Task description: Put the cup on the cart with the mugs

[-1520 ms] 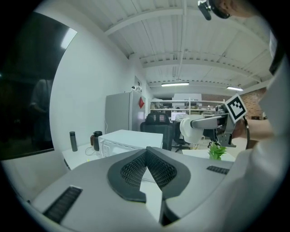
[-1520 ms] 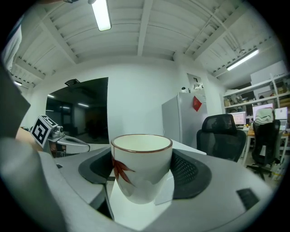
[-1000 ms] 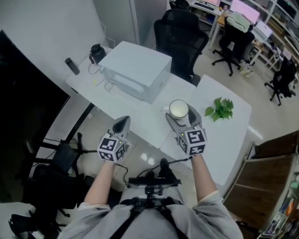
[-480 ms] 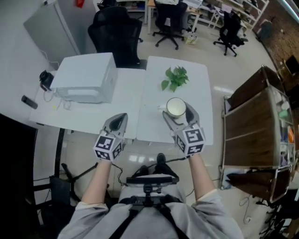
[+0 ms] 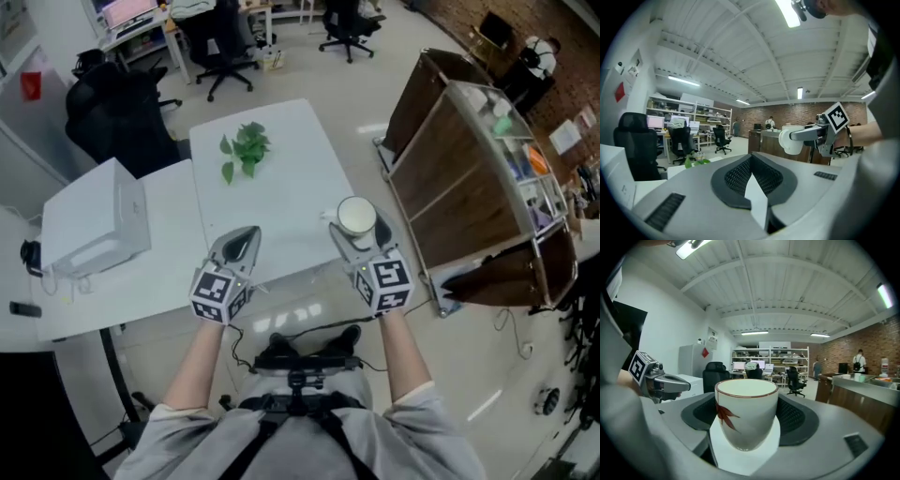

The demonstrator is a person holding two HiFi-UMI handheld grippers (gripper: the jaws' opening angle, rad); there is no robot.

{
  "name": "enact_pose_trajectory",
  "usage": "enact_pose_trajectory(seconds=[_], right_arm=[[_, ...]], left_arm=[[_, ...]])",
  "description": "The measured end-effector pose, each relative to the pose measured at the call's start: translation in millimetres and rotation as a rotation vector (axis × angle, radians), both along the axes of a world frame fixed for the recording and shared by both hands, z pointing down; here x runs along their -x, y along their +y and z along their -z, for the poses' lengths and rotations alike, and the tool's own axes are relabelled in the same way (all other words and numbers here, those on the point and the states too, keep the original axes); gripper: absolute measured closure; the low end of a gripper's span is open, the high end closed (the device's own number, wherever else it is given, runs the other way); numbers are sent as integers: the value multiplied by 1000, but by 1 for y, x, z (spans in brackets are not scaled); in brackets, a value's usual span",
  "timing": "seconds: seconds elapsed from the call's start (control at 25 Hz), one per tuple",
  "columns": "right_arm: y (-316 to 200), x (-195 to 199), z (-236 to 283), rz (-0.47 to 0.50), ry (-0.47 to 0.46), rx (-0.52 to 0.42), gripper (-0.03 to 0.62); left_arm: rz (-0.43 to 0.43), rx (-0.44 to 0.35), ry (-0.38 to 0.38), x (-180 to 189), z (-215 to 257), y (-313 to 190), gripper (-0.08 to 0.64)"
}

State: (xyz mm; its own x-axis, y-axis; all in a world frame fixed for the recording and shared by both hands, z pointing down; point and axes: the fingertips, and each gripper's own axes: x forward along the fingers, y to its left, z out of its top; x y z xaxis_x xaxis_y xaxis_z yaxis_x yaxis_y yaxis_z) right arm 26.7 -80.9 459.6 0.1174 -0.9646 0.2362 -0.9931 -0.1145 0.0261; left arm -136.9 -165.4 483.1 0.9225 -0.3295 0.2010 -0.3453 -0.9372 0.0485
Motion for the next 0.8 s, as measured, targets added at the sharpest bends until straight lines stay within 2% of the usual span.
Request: enact_pose_trajectory(seconds=[0.36, 0.6, 0.8], right_arm=[[109, -129, -16, -224, -52, -21, 195], [172, -208, -10, -281, -49, -34, 195], [226, -276, 1, -308, -72, -47, 195]], left_arm=[[-209, -9, -16, -145, -8, 79, 558], [-288, -21, -21, -241, 1, 141, 558], [-340, 4, -21, -322, 8, 195, 558]])
